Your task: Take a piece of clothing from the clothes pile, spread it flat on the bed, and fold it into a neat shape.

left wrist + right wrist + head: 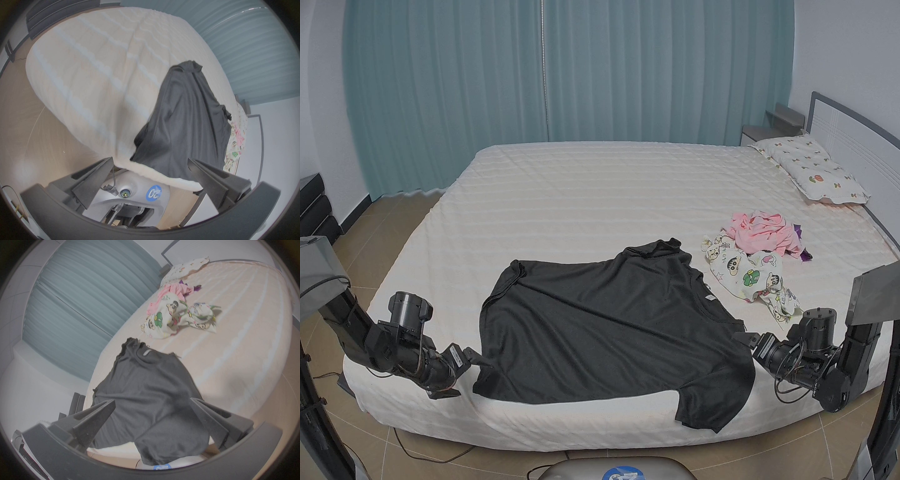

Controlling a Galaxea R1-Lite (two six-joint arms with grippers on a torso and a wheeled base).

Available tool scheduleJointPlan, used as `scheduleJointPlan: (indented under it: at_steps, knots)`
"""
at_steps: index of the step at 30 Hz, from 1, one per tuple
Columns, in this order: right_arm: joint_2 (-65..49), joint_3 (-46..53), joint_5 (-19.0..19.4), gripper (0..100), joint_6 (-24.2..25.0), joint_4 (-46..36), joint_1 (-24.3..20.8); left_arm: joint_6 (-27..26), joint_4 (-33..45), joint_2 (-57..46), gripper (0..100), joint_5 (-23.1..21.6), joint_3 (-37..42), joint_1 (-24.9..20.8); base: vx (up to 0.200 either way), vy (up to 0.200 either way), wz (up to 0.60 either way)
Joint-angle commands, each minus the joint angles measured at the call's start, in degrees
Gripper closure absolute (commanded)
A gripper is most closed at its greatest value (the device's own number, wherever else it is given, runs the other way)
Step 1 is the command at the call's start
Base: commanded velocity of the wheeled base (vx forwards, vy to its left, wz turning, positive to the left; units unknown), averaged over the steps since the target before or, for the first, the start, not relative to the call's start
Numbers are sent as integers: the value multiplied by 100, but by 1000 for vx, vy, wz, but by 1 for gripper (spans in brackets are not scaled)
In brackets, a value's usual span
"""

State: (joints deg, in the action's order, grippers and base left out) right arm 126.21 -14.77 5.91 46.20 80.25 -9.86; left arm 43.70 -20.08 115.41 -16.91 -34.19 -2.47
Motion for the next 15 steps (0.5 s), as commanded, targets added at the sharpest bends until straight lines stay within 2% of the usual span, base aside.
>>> scheduleJointPlan:
  at_steps: [1,3,6,9,10,15]
  knots:
    - [79,159,15,0,56,8,-33,95,-58,61,0,162,141,-192,0,0,0]
    - [97,159,15,0,82,8,-51,147,-154,122,0,232,141,-236,0,0,0]
    - [176,159,15,0,117,43,-112,402,-717,368,0,592,211,-438,0,0,0]
    - [237,168,15,0,135,158,-148,429,-1042,509,0,873,352,-596,0,0,0]
    - [299,177,15,0,126,281,-148,429,-1367,641,0,1084,501,-693,0,0,0]
    - [404,238,6,0,126,483,-174,420,-1877,834,0,1287,651,-781,0,0,0]
